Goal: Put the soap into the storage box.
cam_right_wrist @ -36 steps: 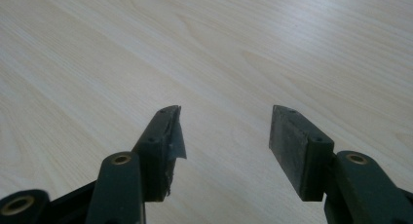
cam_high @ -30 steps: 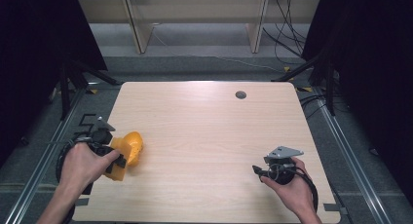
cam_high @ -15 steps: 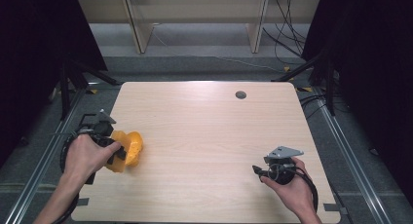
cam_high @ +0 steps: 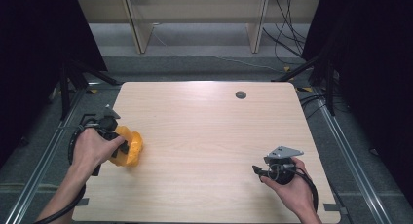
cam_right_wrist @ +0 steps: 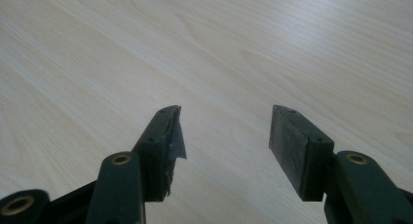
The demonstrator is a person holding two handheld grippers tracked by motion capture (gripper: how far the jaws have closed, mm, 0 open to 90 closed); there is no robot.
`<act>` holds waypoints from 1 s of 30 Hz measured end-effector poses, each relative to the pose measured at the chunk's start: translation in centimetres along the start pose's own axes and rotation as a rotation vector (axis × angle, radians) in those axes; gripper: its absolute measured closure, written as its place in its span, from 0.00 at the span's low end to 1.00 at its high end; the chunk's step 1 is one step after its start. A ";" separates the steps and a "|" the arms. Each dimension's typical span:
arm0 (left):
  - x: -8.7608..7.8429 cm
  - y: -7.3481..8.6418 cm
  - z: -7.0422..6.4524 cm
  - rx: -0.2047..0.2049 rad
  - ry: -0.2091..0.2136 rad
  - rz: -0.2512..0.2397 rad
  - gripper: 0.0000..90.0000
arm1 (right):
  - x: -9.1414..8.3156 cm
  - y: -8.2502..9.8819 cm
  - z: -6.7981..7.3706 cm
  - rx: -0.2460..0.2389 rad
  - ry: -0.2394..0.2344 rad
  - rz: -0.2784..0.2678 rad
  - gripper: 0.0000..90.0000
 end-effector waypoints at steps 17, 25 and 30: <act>1.7 -1.6 0.3 0.016 -0.026 0.003 0.67 | 0.0 0.0 0.0 0.000 0.000 -0.002 0.51; 2.4 -1.8 0.4 0.026 -0.028 0.012 0.67 | 0.0 0.0 0.0 -0.004 0.000 -0.002 0.51; 2.8 -2.1 0.6 0.044 -0.042 0.010 0.67 | -0.1 0.1 0.2 0.015 -0.009 0.012 0.51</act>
Point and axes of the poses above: each handheld gripper's, and its own axes: x roughly forward along the jaws, y roughly out of its underside, z roughly to its left, the point moved 9 cm from there along x, roughly forward along the jaws, and after that the axes turned 9 degrees about z, right-handed, at the moved point
